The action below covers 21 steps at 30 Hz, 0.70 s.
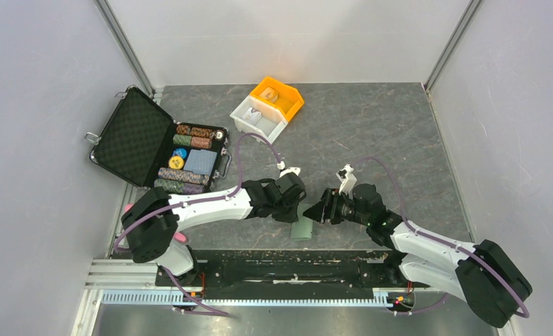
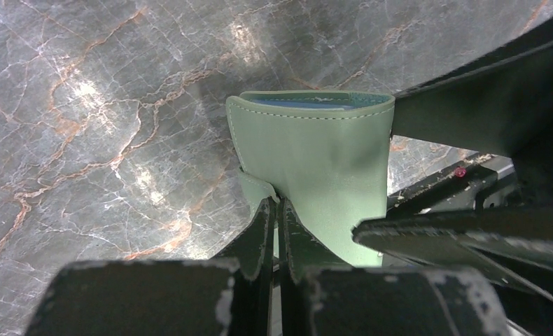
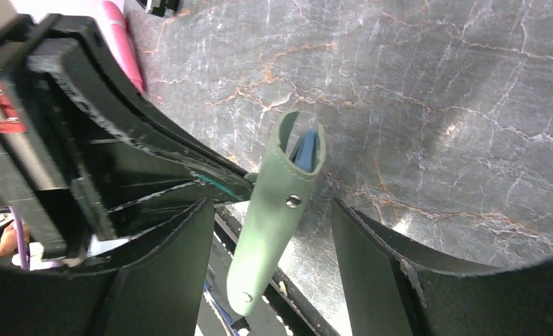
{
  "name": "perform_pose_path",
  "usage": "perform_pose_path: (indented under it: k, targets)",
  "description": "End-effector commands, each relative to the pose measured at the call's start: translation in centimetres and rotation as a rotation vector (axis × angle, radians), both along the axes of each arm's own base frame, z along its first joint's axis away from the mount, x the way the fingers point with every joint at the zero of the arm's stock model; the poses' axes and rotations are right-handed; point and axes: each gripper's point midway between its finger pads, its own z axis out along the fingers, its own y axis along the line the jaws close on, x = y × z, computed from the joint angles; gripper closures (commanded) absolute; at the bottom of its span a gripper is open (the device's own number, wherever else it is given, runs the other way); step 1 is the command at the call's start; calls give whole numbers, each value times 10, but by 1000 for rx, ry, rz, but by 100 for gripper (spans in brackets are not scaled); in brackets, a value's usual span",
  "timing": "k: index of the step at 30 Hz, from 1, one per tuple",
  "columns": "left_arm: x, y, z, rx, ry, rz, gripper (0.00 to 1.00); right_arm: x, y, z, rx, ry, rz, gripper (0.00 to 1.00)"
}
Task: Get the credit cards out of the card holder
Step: Open the card holder at the center of the board.
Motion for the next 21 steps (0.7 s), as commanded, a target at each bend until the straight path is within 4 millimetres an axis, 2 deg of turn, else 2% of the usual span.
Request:
perform_pose_path:
  k: [1,4,6,8,10,13,16,18,21]
  targets:
    - [5,-14,27,-117,-23,27,98,4,3,2,0,-16,3,36]
    - [4,-14,27,-121,-20,30,98,2,3,-6,-9,-4,12,37]
    - [4,-14,27,-125,-16,34,98,-2,5,-9,-1,8,35,52]
    - [4,-14,28,-131,-14,37,98,-4,7,-12,12,19,49,73]
    - [5,-11,27,-126,-14,44,98,-4,6,-16,0,18,46,87]
    - [11,7,20,-67,-14,82,98,5,-3,-24,-70,-15,24,100]
    - [14,22,13,-51,-6,116,98,11,-10,-32,-125,-30,23,100]
    - [13,23,12,-80,-1,119,98,15,-11,-38,-158,-43,42,99]
    - [11,23,11,-112,4,123,98,28,-17,-47,-242,-55,48,87]
